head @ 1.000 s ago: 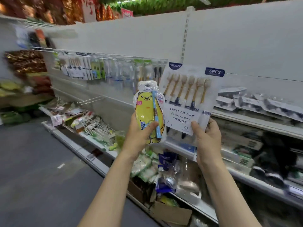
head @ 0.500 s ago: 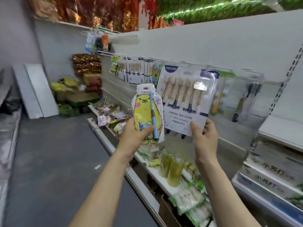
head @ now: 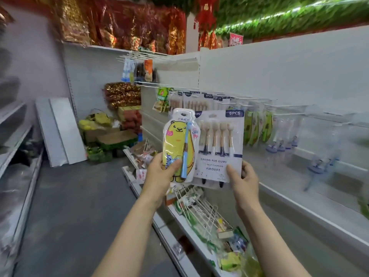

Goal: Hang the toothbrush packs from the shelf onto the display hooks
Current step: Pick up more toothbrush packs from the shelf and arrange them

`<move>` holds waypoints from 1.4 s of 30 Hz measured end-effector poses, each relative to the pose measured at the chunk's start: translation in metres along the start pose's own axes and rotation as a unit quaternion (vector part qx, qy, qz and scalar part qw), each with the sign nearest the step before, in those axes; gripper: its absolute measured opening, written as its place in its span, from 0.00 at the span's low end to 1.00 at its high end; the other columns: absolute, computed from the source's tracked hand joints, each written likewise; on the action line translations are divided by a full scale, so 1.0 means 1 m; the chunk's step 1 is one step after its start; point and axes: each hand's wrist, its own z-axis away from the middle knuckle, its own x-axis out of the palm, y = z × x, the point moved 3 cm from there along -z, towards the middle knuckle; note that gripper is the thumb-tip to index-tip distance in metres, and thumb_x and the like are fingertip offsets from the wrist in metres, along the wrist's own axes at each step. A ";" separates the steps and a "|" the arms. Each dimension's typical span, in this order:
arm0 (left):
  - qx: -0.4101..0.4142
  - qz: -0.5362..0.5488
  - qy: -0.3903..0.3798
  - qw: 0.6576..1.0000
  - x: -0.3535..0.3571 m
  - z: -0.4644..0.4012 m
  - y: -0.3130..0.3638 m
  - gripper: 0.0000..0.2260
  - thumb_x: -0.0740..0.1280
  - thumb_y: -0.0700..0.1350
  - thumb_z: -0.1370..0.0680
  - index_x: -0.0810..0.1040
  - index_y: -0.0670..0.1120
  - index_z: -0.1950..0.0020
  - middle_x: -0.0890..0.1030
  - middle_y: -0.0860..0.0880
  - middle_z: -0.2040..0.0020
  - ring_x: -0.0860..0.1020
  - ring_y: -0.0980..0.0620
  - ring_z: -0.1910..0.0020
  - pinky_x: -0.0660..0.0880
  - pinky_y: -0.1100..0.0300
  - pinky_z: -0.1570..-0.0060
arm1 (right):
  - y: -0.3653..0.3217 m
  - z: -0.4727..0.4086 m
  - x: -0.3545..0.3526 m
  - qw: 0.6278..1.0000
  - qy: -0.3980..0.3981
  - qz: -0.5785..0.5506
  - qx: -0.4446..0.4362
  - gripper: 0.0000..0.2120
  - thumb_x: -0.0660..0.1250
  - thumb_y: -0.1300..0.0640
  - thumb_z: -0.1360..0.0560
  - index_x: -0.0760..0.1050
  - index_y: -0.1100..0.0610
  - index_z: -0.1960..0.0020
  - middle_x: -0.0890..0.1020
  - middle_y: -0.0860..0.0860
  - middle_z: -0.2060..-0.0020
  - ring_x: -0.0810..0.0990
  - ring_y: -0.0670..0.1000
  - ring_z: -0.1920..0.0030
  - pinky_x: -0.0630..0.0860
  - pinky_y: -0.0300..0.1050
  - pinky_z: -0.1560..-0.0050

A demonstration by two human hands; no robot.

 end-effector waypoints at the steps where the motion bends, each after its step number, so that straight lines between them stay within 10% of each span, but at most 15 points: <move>1: -0.003 0.005 -0.004 1.000 -0.006 -0.019 -0.010 0.09 0.70 0.45 0.22 0.78 0.51 0.43 0.85 0.53 0.48 0.83 0.52 0.46 0.79 0.53 0.45 | 0.011 -0.013 0.010 1.000 0.002 0.008 0.001 0.12 0.69 0.60 0.22 0.75 0.53 0.39 0.83 0.49 0.46 0.83 0.48 0.48 0.78 0.41 0.53; 26: -0.019 0.113 -0.258 0.959 -0.076 -0.418 -0.107 0.12 0.70 0.43 0.22 0.76 0.51 0.39 0.85 0.52 0.47 0.82 0.54 0.47 0.77 0.58 0.46 | 0.112 -0.245 0.229 0.975 0.214 0.052 -0.030 0.11 0.70 0.60 0.22 0.77 0.53 0.41 0.87 0.52 0.50 0.86 0.55 0.49 0.82 0.58 0.50; 31: -0.017 0.130 -0.277 0.952 -0.064 -0.436 -0.114 0.12 0.70 0.41 0.23 0.76 0.50 0.40 0.85 0.50 0.47 0.83 0.51 0.46 0.78 0.56 0.45 | 0.116 -0.262 0.230 0.969 0.241 0.043 -0.030 0.10 0.68 0.63 0.21 0.76 0.55 0.41 0.87 0.51 0.54 0.86 0.51 0.54 0.81 0.42 0.65; 37: -0.023 0.135 -0.295 0.946 -0.063 -0.451 -0.128 0.12 0.71 0.42 0.23 0.77 0.50 0.40 0.85 0.50 0.47 0.83 0.50 0.46 0.78 0.54 0.44 | 0.135 -0.289 0.227 0.964 0.261 0.057 -0.016 0.11 0.68 0.63 0.21 0.75 0.55 0.40 0.85 0.55 0.48 0.86 0.51 0.50 0.82 0.43 0.54; 42: -0.029 0.135 -0.305 0.942 -0.066 -0.455 -0.137 0.13 0.70 0.41 0.23 0.76 0.49 0.40 0.85 0.49 0.47 0.83 0.51 0.46 0.78 0.57 0.47 | 0.146 -0.306 0.218 0.959 0.272 0.073 0.002 0.16 0.69 0.60 0.21 0.74 0.57 0.34 0.85 0.56 0.45 0.85 0.56 0.45 0.80 0.63 0.43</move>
